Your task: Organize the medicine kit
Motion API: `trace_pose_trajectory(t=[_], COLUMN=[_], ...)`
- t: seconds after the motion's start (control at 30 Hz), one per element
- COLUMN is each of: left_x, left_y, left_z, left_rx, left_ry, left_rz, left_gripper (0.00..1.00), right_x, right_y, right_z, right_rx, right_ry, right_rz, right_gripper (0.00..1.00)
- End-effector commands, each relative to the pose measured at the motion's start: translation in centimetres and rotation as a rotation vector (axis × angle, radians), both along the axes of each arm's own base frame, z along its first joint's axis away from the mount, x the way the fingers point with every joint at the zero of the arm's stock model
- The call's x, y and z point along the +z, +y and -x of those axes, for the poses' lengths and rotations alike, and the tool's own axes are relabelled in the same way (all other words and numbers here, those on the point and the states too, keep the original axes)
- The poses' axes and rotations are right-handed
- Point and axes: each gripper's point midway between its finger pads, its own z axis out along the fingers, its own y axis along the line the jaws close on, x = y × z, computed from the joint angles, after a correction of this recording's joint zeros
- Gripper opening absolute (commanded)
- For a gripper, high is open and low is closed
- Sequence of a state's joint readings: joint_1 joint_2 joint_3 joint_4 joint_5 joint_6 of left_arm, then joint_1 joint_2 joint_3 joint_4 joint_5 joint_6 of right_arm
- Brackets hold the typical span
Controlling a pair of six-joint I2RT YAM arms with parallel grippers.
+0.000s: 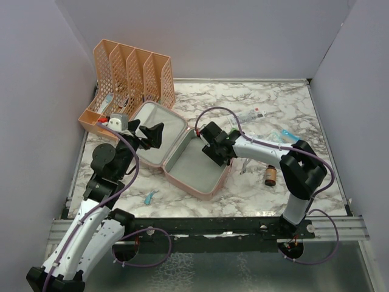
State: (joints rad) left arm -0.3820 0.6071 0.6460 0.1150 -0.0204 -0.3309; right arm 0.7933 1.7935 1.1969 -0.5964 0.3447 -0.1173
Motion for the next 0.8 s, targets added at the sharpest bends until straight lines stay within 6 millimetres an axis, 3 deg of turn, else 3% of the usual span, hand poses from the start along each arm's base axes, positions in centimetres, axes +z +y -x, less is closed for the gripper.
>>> trace_pose_trajectory(t=[0.0,0.13,0.37,0.53,0.77], left_x=[0.7,0.6,0.5,0.5,0.4], left_y=[0.2,0.2,0.2,0.2,0.2], left_z=[0.0,0.0,-0.1,-0.1,-0.1], left_rx=[0.013,0.014,0.015,0.017,0.016], left_ry=[-0.009,-0.007,-0.003,-0.003,-0.001], left_rz=[0.013,0.011,0.008,0.006,0.004], left_gripper=[0.99,0.99,0.99,0.99,0.99], right_x=[1.2,1.9,2.0,2.6,3.8], right_y=[-0.2,0.1,0.1,-1.4,-1.7], right_z=[-0.5,-0.6,-1.0,-1.5,-1.5], right_rx=[-0.042,-0.052,-0.072,-0.128,-0.137], right_ry=[-0.03,-0.048,-0.075,-0.133,-0.161], right_rz=[0.026,0.016,0.021,0.082,0.078], right_gripper=[0.6,0.6,0.44,0.42,0.44])
